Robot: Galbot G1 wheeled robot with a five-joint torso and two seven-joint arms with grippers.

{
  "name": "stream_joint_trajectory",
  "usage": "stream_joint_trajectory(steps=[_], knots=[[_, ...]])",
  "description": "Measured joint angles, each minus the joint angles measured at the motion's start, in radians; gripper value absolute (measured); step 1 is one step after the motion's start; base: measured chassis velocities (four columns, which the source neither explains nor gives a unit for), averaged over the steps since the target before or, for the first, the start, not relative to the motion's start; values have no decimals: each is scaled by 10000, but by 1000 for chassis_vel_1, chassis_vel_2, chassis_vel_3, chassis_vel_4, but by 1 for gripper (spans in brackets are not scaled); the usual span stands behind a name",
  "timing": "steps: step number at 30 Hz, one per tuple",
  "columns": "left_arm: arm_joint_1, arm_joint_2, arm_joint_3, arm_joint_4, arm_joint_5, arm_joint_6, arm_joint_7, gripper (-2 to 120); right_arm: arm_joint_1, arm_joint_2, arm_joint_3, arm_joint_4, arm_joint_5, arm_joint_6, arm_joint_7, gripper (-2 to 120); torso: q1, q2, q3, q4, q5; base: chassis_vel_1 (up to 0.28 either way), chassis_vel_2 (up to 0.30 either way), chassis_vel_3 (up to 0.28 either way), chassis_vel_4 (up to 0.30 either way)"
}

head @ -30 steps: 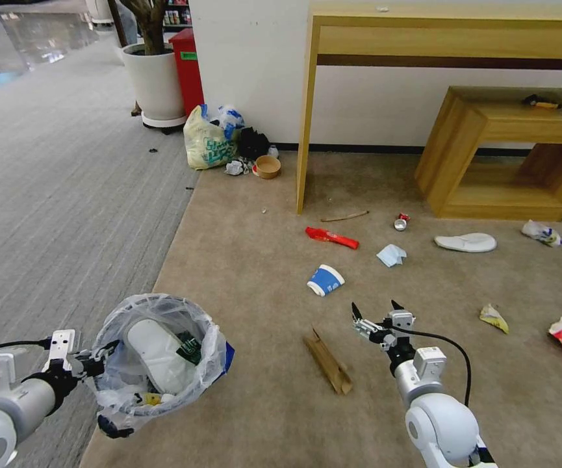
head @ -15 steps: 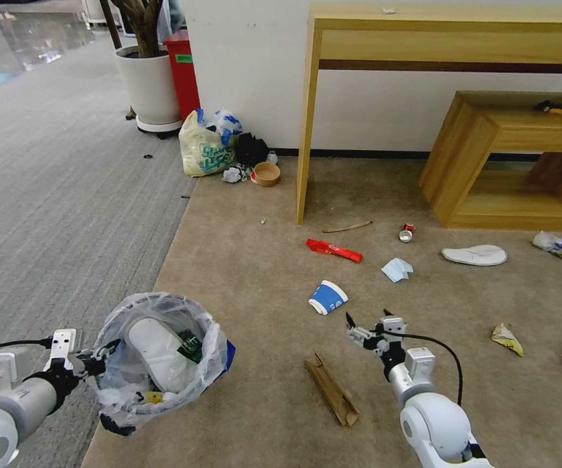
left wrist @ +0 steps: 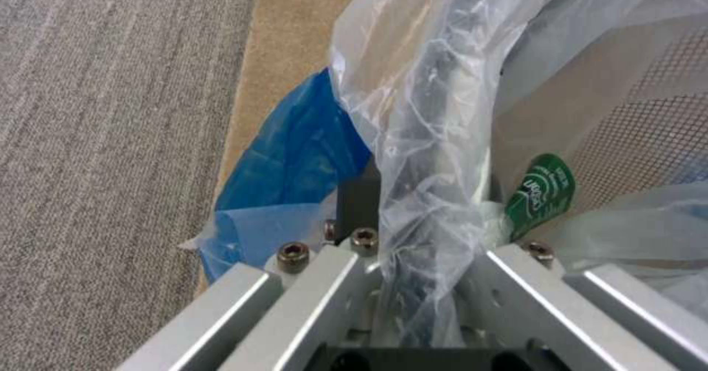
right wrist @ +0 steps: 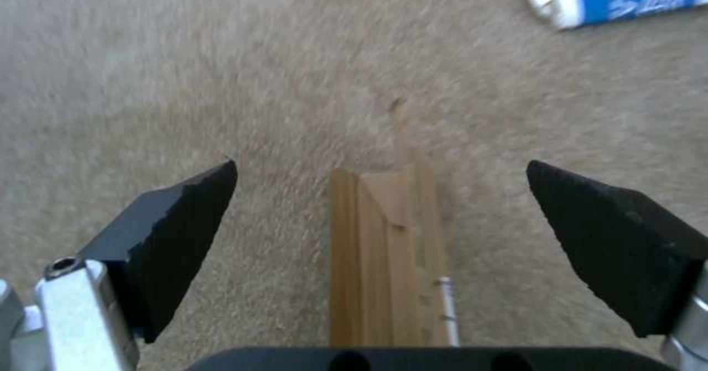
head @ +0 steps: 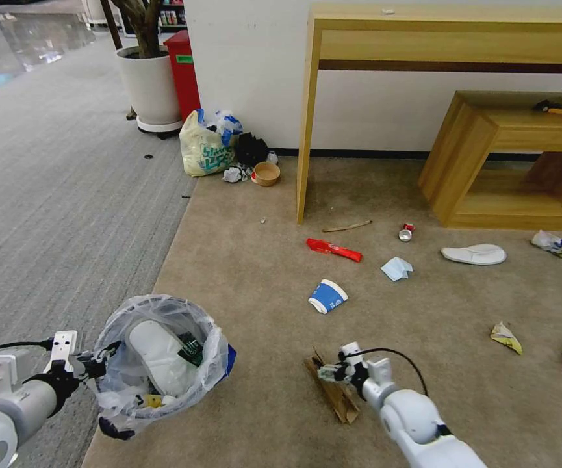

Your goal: Pick up the trash bin and place the garbage on the floor into it.

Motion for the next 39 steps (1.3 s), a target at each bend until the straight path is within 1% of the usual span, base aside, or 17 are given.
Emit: stream_joint_trajectory(steps=[7, 10, 11, 13, 14, 17, 18, 21, 22, 24, 26, 28, 29, 32, 33, 35, 39], knots=[[11, 34, -12, -21, -3, 0, -38, 0, 244, 177, -254, -421, -98, -764, 302, 97, 0, 0, 0, -1, -3, 0, 0, 0, 0], [-28, 63, 0, -12, -12, -1, -44, 0, 174, 215, -219, -561, 186, -945, 307, 88, 0, 0, 0, -1, -2, 0, 0, 0, 0], [-28, 63, 0, -12, -12, -1, -44, 0, 174, 215, -219, -561, 186, -945, 307, 88, 0, 0, 0, -1, -2, 0, 0, 0, 0], [-102, 72, 72, 23, -12, 0, -52, 0, 132, 269, -183, -716, 239, -949, 259, 76, 1, 0, 0, -1, -3, 0, 0, 0, 0], [-102, 72, 72, 23, -12, 0, -52, 0, 132, 269, -183, -716, 239, -949, 259, 76, 1, 0, 0, -1, -3, 0, 0, 0, 0], [-173, 75, 165, 55, -6, 0, -74, 0, 139, 359, -164, -921, 239, -929, 239, 61, 1, 0, 0, -2, -3, 0, 0, 0, 0], [-173, 75, 165, 55, -6, 0, -74, 0, 139, 359, -164, -921, 239, -929, 239, 61, 1, 0, 0, -2, -3, 0, 0, 0, 0], [-184, 76, 188, 85, -4, 0, -79, 0, 208, 450, -164, -1070, 239, -876, 262, 48, 1, 0, 0, -1, -3, 0, 0, 0, 0], [-184, 76, 188, 85, -4, 0, -79, 0, 208, 450, -164, -1070, 239, -876, 262, 48, 1, 0, 0, -1, -3, 0, 0, 0, 0], [-183, 94, 188, 100, -5, 0, -79, 0, 270, 500, -184, -1181, 262, -844, 343, 37, 0, 0, 0, -2, -3, 0, 0, 0, 0], [-182, 106, 187, 106, -7, 0, -79, 0, 291, 516, -193, -1214, 266, -805, 376, 34, 1, 0, 0, -2, -3, 0, 0, 0, 0], [-181, 138, 172, 124, -17, 0, -79, 0, 319, 540, -204, -1236, 258, -730, 439, 24, 1, 0, 0, -1, -3, 0, 0, 0, 0], [-181, 138, 172, 124, -17, 0, -79, 0, 319, 540, -204, -1236, 258, -730, 439, 24, 1, 0, 0, -1, -3, 0, 0, 0, 0], [-181, 155, 166, 168, -25, 0, -75, 0, 297, 537, -192, -1157, 232, -680, 519, 7, 1, 0, 0, -2, -2, 0, 0, 0, 0], [-181, 155, 166, 168, -25, 0, -75, 0, 297, 537, -192, -1157, 232, -680, 519, 7, 1, 0, 0, -2, -2, 0, 0, 0, 0], [-183, 164, 175, 172, -30, 0, -70, 0, 236, 519, -154, -1027, 209, -659, 578, 0, 0, 0, 0, -1, -1, 0, 0, 0, 0], [-191, 233, 181, 172, -63, 0, -64, 0, 180, 454, 2, -614, 169, -585, 646, 0, 1, 0, 1, -1, 0, 0, 0, 0, 0]])
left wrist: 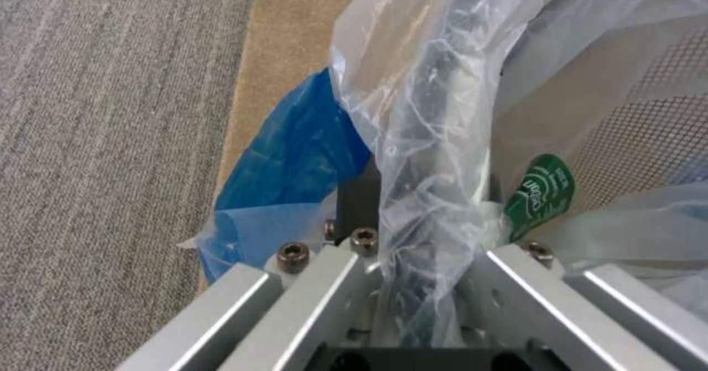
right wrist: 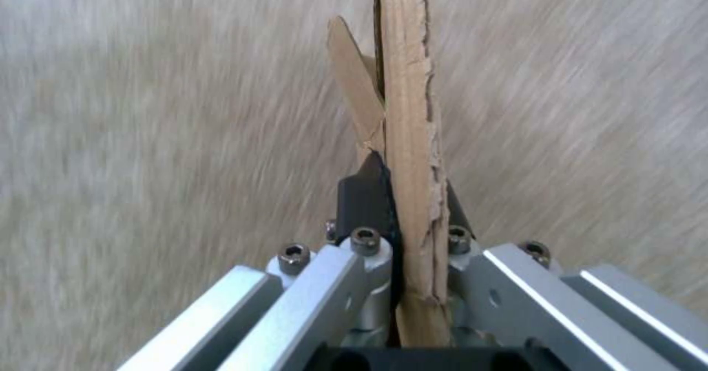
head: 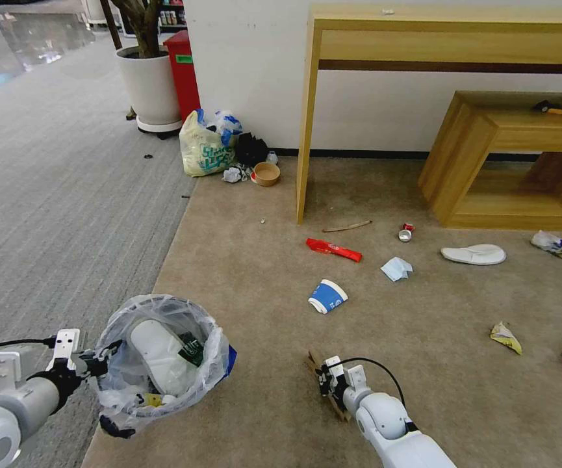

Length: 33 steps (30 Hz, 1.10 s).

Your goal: Pick up the trash bin and place the garbage on the floor into it.

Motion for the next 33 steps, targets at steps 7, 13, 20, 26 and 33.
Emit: stream_joint_trajectory(steps=[7, 13, 20, 26, 33], knots=[[-94, 208, 93, 104, -87, 0, 7, 0, 1086, -473, 181, 2132, 1005, -128, 43, 0, 1, 0, 0, 0, -2, 0, 0, 0, 0], [-262, 374, 326, 157, -180, 0, -78, 0, 2701, -549, -724, 2963, 2380, 101, 322, 0, 2, 0, 1, 1, 0, 0, 0, 0, 0], [-753, 657, 842, 443, -331, 0, -348, 0, 4958, -311, -2362, 3712, 3539, 34, 595, 0, 2, 0, 0, 3, -5, 0, 0, 0, 0], [-1164, 786, 1278, 758, -448, 0, -526, 0, 5731, -92, -3601, 4343, 4200, -203, 727, 0, 2, 0, 0, 1, -4, 0, 0, 0, 0], [-1387, 840, 1501, 892, -488, 0, -596, 0, 5829, -17, -4290, 4670, 4587, -312, 831, 0, 2, 0, -1, -1, -3, 0, 0, 0, 0]])
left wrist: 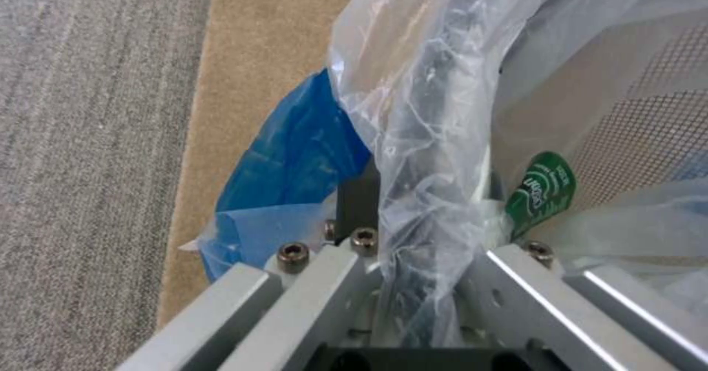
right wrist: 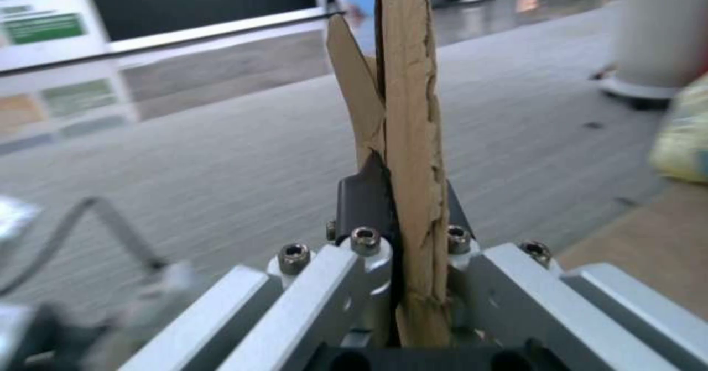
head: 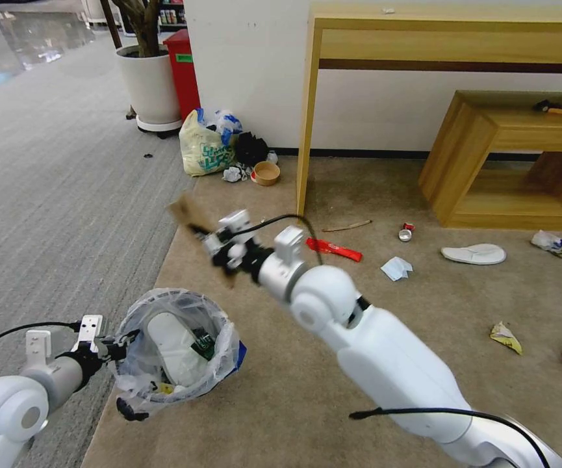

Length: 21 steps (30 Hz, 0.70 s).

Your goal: Pick up the trash bin and place the garbage on the floor into it.

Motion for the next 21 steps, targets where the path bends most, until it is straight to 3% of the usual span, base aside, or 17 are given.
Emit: stream_joint_trajectory(steps=[16, 21], knots=[[-417, 194, 421, 211, -212, 0, -134, 0, -98, 490, -2253, -226, 36, 137, 48, 0, -1, 0, 0, 0, 0, 0, 0, 0, 0], [-401, 214, 382, 185, -238, 0, -134, 0, -163, 557, -2456, -419, -148, 190, 16, 0, -2, 0, -1, 1, 2, 0, 0, 0, 0]])
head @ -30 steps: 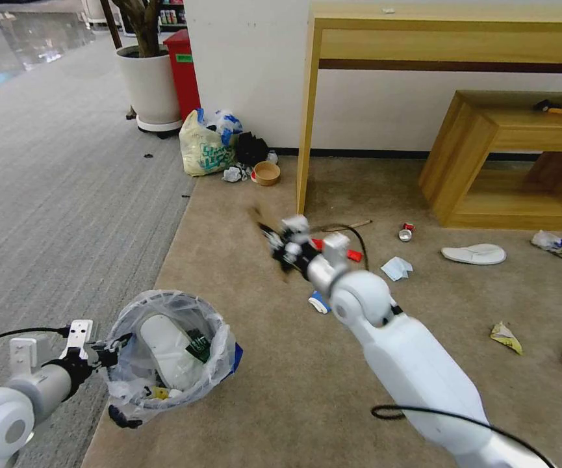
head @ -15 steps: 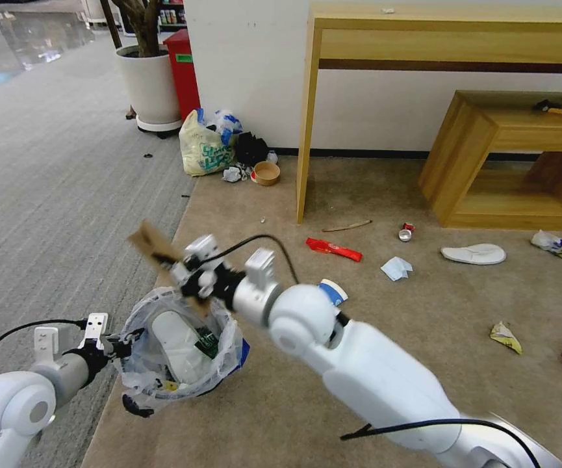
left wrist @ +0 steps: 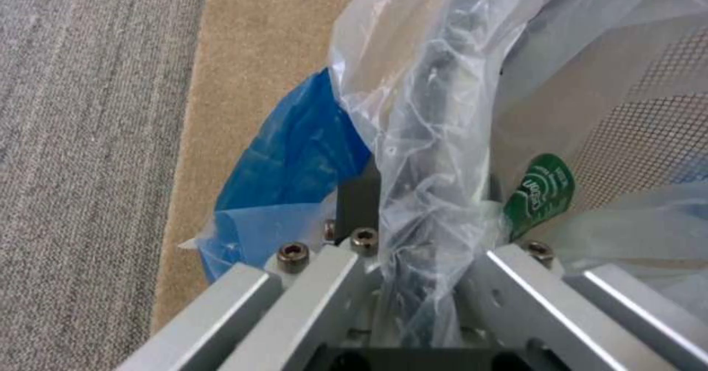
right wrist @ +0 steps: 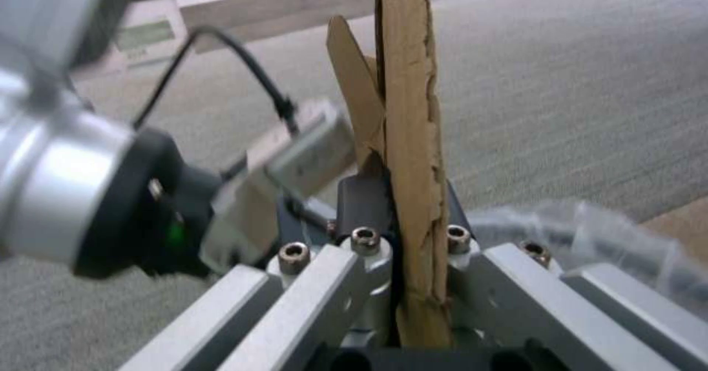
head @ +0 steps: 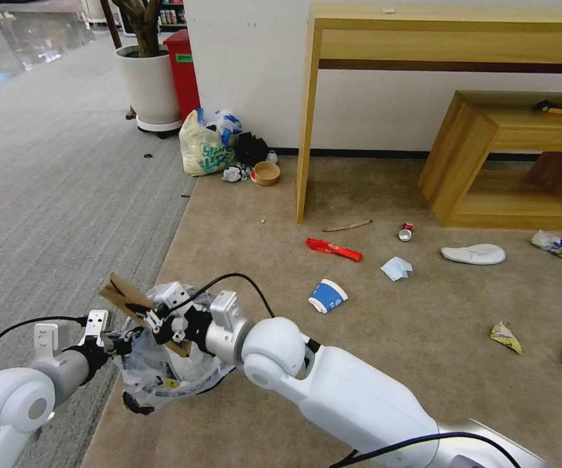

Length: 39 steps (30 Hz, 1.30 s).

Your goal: Pick up the trash bin and place the garbage on the floor into it.

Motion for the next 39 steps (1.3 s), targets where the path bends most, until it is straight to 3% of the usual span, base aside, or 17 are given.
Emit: stream_joint_trajectory(steps=[13, 20, 23, 26, 39], knots=[[173, 53, -260, -209, -155, 2, 40, 0, -385, 234, -555, -1053, -1057, 644, -360, 0, 0, 0, 0, 0, -1, 0, 0, 0, 0], [98, 49, -282, -110, -197, 0, 52, 0, -461, 110, -788, -863, -1250, 520, -46, 24, 0, 0, 0, 0, 0, 0, 0, 0, 0], [46, 114, -329, -23, -236, -2, 75, 0, -475, 55, -831, -850, -1458, 517, 102, 41, 0, 0, 0, 0, 0, 0, 0, 0, 0], [33, 143, -367, 24, -236, -2, 127, 0, -410, 52, -823, -783, -1466, 523, 165, 47, 0, 0, 0, 0, 0, 0, 0, 0, 0], [-39, 82, -556, 425, -119, -2, 390, 0, -131, 44, -213, -290, -1061, 348, 746, 95, 0, 0, 1, 0, 0, 0, 0, 0, 0]])
